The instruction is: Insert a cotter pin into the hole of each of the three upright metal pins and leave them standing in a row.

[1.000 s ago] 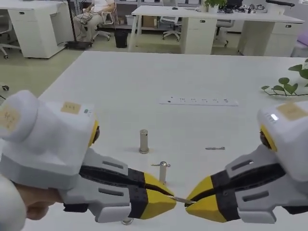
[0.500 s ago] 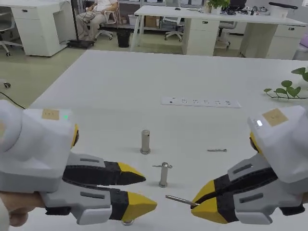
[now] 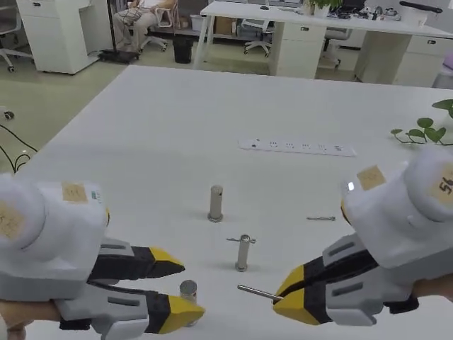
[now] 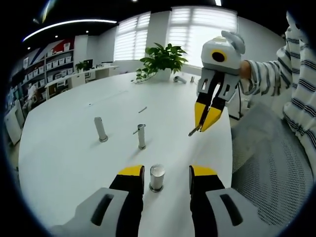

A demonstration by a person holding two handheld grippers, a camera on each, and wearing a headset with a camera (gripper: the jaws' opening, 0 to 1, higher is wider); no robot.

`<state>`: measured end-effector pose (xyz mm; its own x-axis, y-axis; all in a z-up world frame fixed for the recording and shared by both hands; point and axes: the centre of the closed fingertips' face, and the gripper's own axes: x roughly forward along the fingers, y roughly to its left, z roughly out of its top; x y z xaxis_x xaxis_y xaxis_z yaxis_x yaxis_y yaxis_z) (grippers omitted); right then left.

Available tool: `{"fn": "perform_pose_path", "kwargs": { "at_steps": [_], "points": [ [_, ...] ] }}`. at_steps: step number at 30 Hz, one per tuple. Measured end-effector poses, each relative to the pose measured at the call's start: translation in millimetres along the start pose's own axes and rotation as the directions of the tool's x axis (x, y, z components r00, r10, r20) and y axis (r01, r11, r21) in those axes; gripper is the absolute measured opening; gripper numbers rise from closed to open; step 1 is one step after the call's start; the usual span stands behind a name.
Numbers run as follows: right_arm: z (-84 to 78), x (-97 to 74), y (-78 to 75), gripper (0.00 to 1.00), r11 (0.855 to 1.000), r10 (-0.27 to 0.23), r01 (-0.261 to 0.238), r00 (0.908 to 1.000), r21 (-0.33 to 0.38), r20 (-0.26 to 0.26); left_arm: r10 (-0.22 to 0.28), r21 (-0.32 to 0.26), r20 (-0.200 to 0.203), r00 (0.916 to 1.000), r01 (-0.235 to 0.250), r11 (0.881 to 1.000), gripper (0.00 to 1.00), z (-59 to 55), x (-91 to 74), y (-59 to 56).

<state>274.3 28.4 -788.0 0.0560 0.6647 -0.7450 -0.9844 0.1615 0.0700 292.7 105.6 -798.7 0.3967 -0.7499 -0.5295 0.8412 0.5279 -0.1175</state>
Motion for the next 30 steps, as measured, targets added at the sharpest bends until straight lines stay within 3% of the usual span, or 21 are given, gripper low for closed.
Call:
{"fn": "perform_pose_path", "kwargs": {
  "at_steps": [6, 13, 15, 22, 30],
  "points": [
    [0.4, 8.2, 0.1, 0.03, 0.999, -0.019, 0.02, 0.9996, 0.029, -0.019, 0.028, 0.015, -0.023, 0.9993, -0.028, 0.999, 0.35, -14.9, 5.7, 9.7],
    [0.0, 17.5, 0.8, 0.03, 0.996, -0.055, 0.058, 0.9976, 0.066, -0.041, 0.024, 0.021, -0.028, 0.9993, -0.023, 1.0, 0.32, -25.0, 13.7, 16.3],
    [0.4, 20.0, 0.5, 0.03, 0.995, -0.062, 0.065, 0.9972, 0.076, -0.042, 0.021, 0.005, -0.011, 0.9997, -0.021, 1.0, 0.31, -26.4, 17.0, 19.2],
    [5.5, 31.2, 2.9, 0.03, 0.991, -0.07, 0.075, 0.9965, 0.111, -0.045, -0.01, -0.001, -0.011, 0.9999, 0.01, 1.0, 0.25, -33.6, 25.9, 16.5],
    [6.7, 44.2, 5.9, 0.03, 0.988, -0.073, 0.08, 0.9958, 0.133, -0.055, -0.012, -0.001, 0.003, 0.9999, 0.012, 1.0, 0.2, -38.4, 28.0, 18.3]
  ]
}}
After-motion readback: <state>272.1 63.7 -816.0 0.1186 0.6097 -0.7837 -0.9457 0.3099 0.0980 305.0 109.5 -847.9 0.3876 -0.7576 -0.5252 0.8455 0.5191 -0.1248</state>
